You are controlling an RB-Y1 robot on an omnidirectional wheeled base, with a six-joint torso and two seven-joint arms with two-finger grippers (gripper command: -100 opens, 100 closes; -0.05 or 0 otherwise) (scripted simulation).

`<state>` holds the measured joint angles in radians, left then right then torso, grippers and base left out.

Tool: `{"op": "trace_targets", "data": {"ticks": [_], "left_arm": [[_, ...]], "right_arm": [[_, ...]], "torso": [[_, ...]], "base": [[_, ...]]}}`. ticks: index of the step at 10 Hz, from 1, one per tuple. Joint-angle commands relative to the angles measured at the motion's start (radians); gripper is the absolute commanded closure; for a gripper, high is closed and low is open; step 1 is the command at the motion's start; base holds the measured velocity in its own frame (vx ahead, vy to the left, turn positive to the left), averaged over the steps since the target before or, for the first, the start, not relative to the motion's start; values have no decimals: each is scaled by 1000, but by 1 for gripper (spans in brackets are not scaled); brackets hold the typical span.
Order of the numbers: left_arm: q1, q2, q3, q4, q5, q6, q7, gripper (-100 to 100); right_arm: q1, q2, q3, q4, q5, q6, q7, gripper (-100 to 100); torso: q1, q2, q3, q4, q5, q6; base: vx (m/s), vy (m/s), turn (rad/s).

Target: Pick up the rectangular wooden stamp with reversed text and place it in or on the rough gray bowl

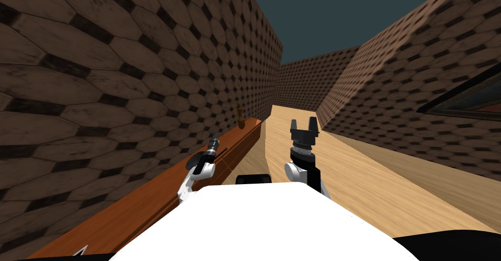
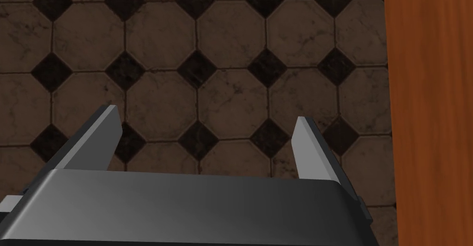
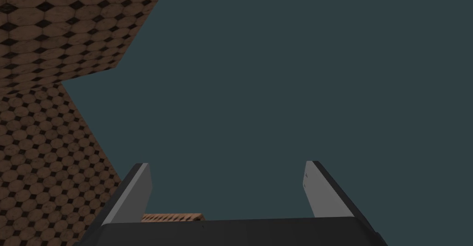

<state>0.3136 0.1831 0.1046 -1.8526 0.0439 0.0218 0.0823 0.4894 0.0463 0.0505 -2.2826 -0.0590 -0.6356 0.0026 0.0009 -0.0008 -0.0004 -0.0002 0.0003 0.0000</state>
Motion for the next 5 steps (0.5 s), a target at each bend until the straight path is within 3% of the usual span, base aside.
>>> {"op": "trace_targets", "data": {"ticks": [1, 2, 4, 5], "left_arm": [[-8, 8, 7, 11, 10, 50, 6, -100], [-28, 22, 19, 57, 30, 78, 16, -100], [-28, 22, 19, 62, 30, 103, 16, -100], [-48, 36, 30, 99, 50, 154, 26, -100]], "right_arm": [[0, 0, 0, 0, 0, 0, 0, 0], [0, 0, 0, 0, 0, 0, 0, 0], [0, 0, 0, 0, 0, 0, 0, 0], [0, 0, 0, 0, 0, 0, 0, 0]], "torso": [[0, 0, 0, 0, 0, 0], [0, 0, 0, 0, 0, 0], [0, 0, 0, 0, 0, 0], [0, 0, 0, 0, 0, 0]], "base": [[6, 9, -18], [10, 9, -23], [9, 5, -13], [13, 3, -37]]}}
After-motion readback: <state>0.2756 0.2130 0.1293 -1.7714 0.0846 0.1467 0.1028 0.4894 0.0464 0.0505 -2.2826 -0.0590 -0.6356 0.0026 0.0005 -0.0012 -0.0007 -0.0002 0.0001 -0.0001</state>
